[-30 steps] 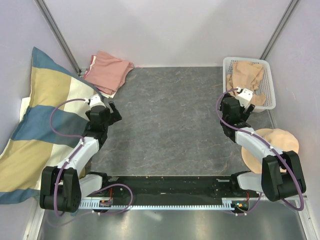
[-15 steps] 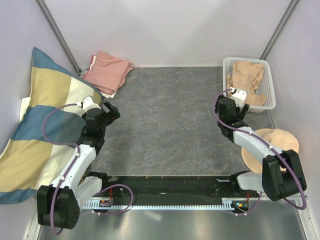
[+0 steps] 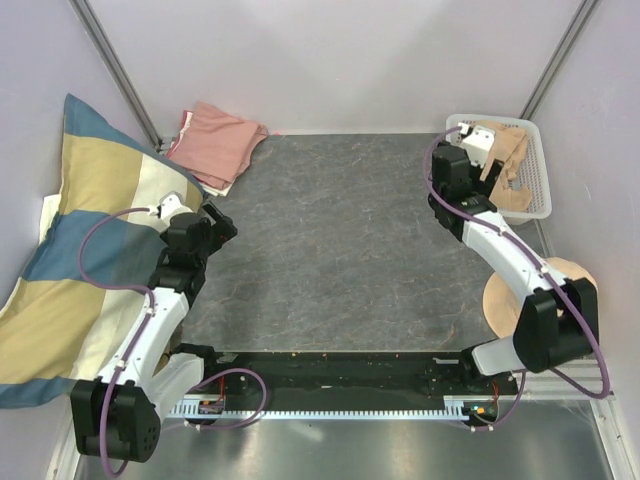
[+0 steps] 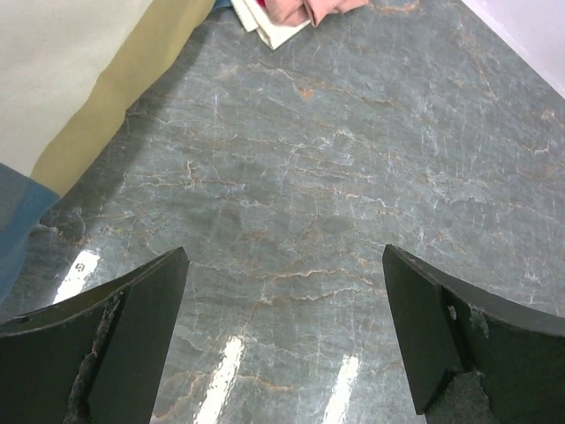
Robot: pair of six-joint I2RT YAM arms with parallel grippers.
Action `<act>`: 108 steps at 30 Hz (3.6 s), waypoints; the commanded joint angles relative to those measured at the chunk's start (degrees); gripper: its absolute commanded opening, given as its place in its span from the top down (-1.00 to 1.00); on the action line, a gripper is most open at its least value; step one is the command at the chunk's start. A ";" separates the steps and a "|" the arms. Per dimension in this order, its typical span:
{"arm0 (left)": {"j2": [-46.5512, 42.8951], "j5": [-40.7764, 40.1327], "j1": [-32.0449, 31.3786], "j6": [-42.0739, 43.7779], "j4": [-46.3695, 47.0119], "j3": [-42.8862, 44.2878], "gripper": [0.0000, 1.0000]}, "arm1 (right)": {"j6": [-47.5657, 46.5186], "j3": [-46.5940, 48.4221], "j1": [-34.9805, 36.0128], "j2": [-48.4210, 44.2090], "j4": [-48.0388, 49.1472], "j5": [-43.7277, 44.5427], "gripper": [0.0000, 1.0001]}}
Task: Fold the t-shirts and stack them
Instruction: Grab crumpled tshirt from bin with the right arm, then move the tshirt to the center of the board
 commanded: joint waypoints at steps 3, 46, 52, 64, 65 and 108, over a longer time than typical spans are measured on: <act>0.97 4.78 0.42 -0.75 -4.90 4.65 -0.83 | -2.58 12.78 -4.74 10.05 -3.78 0.48 -0.96; -5.71 11.11 0.33 5.05 -12.20 4.92 -0.65 | 7.54 37.93 -25.58 44.17 -24.63 -33.99 1.00; -5.97 11.64 0.33 4.97 -12.20 4.65 -0.64 | 7.37 37.85 -25.58 36.72 -22.79 -32.93 1.00; -6.41 12.78 0.33 5.05 -12.12 4.21 -0.60 | 0.88 51.90 -18.31 23.43 -22.86 -48.31 1.00; -6.41 12.78 0.33 5.05 -12.20 4.30 -0.59 | -0.09 53.13 -17.25 22.90 -22.96 -48.40 1.00; 6.32 7.71 -20.13 3.91 -5.88 8.16 -0.61 | 3.15 1.99 10.36 10.59 -24.80 -30.38 1.00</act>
